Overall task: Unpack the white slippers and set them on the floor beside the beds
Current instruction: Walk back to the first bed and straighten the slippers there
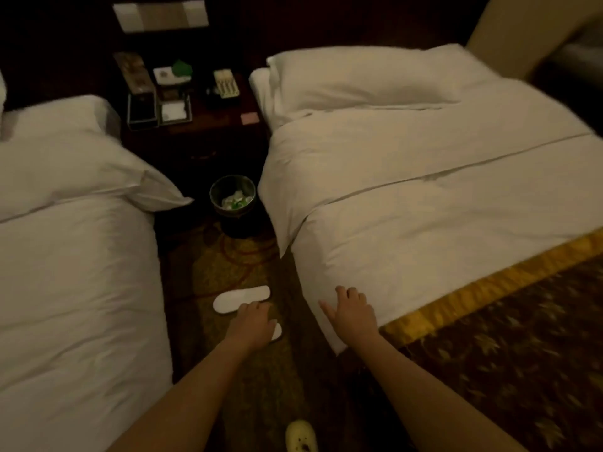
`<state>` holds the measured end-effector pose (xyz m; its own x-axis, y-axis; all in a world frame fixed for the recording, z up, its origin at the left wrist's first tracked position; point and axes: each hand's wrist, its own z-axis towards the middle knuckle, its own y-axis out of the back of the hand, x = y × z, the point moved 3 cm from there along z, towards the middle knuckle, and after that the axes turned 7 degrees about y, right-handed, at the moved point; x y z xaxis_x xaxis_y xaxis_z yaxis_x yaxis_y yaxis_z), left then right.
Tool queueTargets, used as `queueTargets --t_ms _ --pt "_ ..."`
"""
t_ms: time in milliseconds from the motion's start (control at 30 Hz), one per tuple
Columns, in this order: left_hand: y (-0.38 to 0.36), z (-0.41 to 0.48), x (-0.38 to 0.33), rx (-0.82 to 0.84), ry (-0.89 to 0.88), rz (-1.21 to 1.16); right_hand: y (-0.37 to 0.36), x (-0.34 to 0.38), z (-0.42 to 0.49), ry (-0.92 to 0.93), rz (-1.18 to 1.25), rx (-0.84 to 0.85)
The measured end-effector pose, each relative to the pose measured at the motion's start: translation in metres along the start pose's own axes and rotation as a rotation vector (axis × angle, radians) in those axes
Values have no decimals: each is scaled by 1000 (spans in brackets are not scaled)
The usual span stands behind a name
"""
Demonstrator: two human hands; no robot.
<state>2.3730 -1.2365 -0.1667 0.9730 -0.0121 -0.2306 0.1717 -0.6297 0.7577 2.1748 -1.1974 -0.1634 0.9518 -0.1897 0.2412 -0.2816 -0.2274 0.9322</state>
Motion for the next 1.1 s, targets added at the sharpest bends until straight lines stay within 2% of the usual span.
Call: queueTargets --t_ms 233,433,600,733,933,1100 --pt "19 -59 -68 -27 -175 113 61 -42 -97 -212 124 -118" --pt "-4 -130 -133 70 -354 233 86 -88 -204 -458 307 -185" --pt "-30 -186 -200 43 -541 348 88 -136 -301 -647 450 -285" --pt "-63 -238 -267 55 -678 443 85 -179 -385 -786 519 -344" --pt "-140 -337 -371 88 -914 490 87 -257 -522 -870 507 -485" --pt "-237 -423 -446 189 -1035 514 65 -331 -633 -945 497 -448"
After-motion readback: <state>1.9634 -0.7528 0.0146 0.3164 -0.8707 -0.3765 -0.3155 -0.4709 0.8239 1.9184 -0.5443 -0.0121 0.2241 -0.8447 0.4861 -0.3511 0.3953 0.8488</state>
